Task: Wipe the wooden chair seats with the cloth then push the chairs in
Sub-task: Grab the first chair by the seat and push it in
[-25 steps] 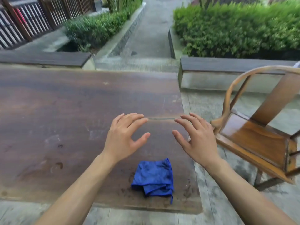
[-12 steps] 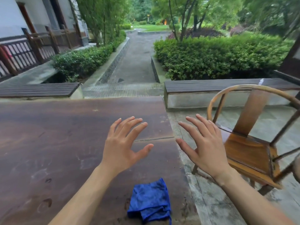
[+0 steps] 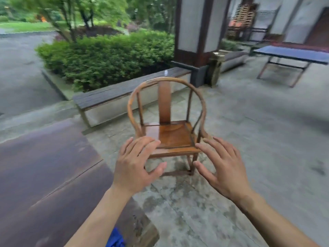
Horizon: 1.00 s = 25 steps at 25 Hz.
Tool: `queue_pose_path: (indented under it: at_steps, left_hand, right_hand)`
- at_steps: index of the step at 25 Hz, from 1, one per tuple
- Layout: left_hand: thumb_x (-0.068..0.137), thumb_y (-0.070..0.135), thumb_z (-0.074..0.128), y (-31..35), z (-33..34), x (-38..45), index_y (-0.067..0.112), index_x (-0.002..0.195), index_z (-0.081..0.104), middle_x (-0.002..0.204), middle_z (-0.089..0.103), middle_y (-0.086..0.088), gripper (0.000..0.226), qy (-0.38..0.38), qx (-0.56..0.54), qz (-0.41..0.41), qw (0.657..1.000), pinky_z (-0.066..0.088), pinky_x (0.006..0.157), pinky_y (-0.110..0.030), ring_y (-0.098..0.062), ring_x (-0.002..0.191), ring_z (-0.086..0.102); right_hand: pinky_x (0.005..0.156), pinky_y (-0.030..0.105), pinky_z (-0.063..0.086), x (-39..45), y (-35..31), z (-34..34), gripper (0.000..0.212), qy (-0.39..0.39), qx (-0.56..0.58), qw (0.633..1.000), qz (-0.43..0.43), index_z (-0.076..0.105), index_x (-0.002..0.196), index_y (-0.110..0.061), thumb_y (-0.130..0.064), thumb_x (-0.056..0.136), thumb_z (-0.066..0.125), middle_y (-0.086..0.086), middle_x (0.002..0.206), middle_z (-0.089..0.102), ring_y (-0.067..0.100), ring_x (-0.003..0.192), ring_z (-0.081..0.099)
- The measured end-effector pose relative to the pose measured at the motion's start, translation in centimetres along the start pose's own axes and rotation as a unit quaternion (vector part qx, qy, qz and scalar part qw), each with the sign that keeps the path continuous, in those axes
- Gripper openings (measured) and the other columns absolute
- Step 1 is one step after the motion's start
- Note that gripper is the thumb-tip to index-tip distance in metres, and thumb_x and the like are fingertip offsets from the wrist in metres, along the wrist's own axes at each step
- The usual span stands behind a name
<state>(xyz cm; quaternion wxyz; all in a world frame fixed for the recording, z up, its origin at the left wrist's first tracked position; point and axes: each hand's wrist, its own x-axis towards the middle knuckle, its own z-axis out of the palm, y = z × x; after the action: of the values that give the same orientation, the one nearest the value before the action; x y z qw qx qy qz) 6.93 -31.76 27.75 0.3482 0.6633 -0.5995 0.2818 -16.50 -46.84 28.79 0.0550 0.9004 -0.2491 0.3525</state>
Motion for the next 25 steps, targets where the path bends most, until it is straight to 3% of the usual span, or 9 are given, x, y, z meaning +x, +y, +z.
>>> queue_pose_path:
  at_steps: [5,15,19,25]
  left_hand:
    - [0.095,0.060,0.049,9.2,8.4,4.2,0.021,0.122,0.070,0.126,0.069,0.003,0.052,-0.035,-0.065,0.054,0.996,0.045,0.105,-0.052,-0.019,0.121,0.064]
    - [0.096,0.064,0.044,24.4,22.7,12.0,0.022,0.123,0.069,0.127,0.068,0.004,0.056,-0.081,-0.109,0.101,0.986,0.043,0.108,-0.050,-0.018,0.120,0.063]
    - [0.095,0.065,0.041,27.1,27.1,13.9,0.022,0.124,0.068,0.128,0.067,0.003,0.058,-0.121,-0.109,0.101,0.981,0.037,0.111,-0.046,-0.018,0.123,0.061]
    - [0.094,0.067,0.039,28.0,35.1,16.1,0.022,0.117,0.071,0.120,0.070,0.003,0.060,-0.154,-0.096,0.087,0.979,0.042,0.106,-0.046,-0.020,0.114,0.065]
  right_hand:
    - [0.101,0.045,0.041,-4.8,10.4,-4.6,0.047,0.013,-0.066,0.993,0.094,0.067,0.124,-0.027,-0.059,0.094,0.048,0.000,0.129,0.066,0.027,0.130,0.053]
    - [0.103,0.046,0.042,-10.6,28.6,-10.4,0.049,0.016,-0.094,0.978,0.185,0.067,0.121,-0.030,-0.062,0.095,0.041,-0.004,0.127,0.067,0.024,0.127,0.057]
    - [0.100,0.046,0.045,-10.9,33.3,-9.1,0.048,0.000,-0.090,0.976,0.197,0.068,0.119,-0.029,-0.062,0.095,0.042,-0.004,0.124,0.069,0.025,0.122,0.060]
    - [0.098,0.044,0.046,-8.9,39.2,-5.1,0.047,-0.035,-0.070,0.976,0.201,0.069,0.116,-0.030,-0.062,0.095,0.041,-0.008,0.118,0.070,0.020,0.116,0.062]
